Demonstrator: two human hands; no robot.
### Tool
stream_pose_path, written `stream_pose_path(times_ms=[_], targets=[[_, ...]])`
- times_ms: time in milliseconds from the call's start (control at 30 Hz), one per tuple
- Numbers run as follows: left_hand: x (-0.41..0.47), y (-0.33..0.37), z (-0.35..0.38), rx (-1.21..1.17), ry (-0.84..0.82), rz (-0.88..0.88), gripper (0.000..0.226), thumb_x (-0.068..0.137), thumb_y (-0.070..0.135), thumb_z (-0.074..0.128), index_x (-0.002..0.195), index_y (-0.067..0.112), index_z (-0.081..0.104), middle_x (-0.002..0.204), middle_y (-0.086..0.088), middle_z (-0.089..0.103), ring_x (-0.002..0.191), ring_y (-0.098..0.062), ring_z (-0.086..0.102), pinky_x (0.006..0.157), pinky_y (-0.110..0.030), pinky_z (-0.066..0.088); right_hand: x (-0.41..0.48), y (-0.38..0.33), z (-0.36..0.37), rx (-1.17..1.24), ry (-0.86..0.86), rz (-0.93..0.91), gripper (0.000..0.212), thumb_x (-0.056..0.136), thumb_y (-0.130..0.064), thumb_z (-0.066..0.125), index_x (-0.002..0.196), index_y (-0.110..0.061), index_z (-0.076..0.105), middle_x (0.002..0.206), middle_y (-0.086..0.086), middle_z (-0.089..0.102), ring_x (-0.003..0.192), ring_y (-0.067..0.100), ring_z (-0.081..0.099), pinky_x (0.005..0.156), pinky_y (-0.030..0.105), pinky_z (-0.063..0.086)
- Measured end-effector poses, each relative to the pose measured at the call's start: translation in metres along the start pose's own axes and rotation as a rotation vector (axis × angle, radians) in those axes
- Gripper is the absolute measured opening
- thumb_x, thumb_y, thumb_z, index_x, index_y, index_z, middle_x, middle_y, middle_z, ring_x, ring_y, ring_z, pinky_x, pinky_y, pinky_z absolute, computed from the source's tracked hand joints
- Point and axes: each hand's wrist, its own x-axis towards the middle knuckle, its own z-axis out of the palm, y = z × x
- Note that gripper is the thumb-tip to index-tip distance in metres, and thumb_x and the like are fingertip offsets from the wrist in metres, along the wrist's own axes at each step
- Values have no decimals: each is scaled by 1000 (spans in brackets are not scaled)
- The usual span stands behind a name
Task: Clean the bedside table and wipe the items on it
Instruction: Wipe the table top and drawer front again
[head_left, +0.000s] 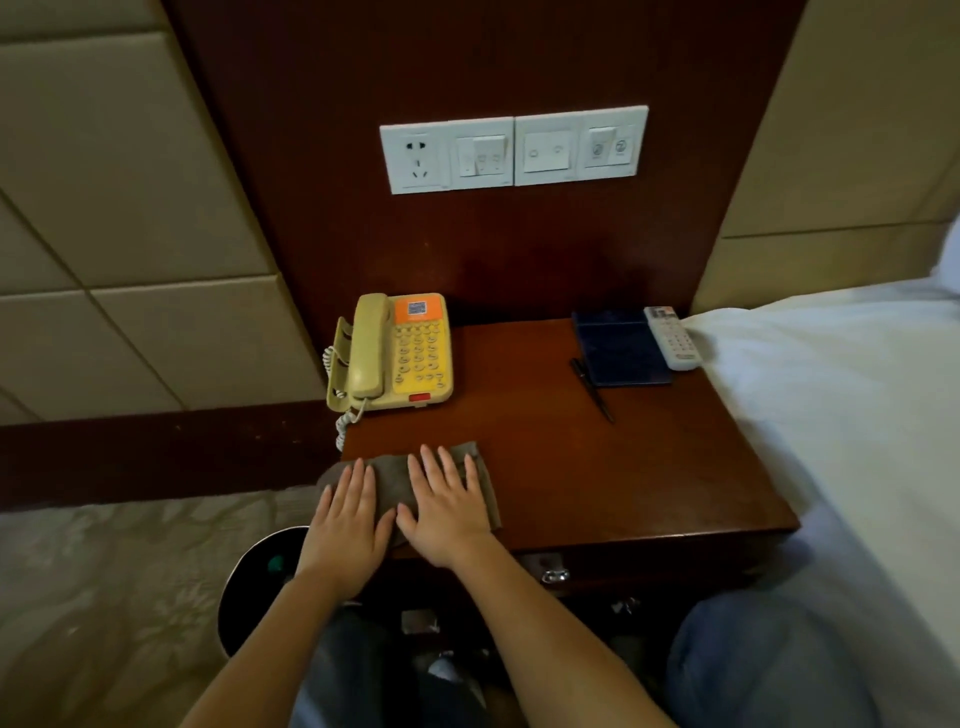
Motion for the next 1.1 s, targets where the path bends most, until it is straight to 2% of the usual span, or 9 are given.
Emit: stream_pose_path(times_ms=[133,200,300,433,533,633,867,1100], targets=[[-1,40,-2,-4,-12,27,98,70,61,-19,151,7,-2,160,-7,-8,147,-18,-9,112,-30,-11,-21,38,-5,12,15,12,67,98,-50,26,153,-19,4,162,2,-2,148,19,-6,116,44,-11],[3,68,-5,-15,-10,61,87,84,63,-6,152,8,-2,160,-7,-8,147,-18,-9,114,-31,-9,-31,65,-12,9,11,45,68,98,-52,25,153,-20,3,162,1,-2,148,18,-6,116,43,-10],[11,117,-7,-32,-9,138,69,100,49,16,152,8,-3,160,-8,-9,147,-19,-10,118,-34,-6,-55,111,-24,15,15,117,68,98,-53,25,154,-22,1,161,-1,-4,148,17,-7,117,43,-8],[18,207,-6,-79,-38,286,67,100,48,17,152,10,-4,160,-7,-11,147,-19,-10,117,-35,-7,-105,189,-37,-10,1,284,67,98,-55,23,153,-25,-2,161,-4,-8,148,15,-8,118,42,-4],[15,273,-2,-88,-60,374,66,101,46,17,152,10,-4,160,-8,-10,147,-20,-9,117,-36,-8,-142,239,-43,-69,52,424,67,99,-53,24,154,-23,-1,161,-3,-5,148,17,-4,119,43,-1],[9,309,1,-55,-52,424,66,101,46,17,152,9,-2,160,-9,-8,147,-21,-8,117,-37,-7,-165,265,-42,-131,80,493,68,99,-52,25,154,-20,-1,162,1,-3,148,19,-1,119,44,0],[21,286,-1,-86,-100,456,64,102,46,14,152,12,-5,160,-5,-10,147,-17,-9,118,-34,-7,-143,244,-42,-112,48,566,70,99,-52,21,153,-17,-5,161,6,-8,148,25,-6,117,51,-4],[41,184,-6,-107,-97,269,66,100,49,15,152,14,-6,160,-1,-12,147,-14,-11,119,-33,-6,-69,167,-39,-44,-41,381,70,99,-53,19,153,-17,-6,160,5,-12,147,25,-13,115,51,-9]])
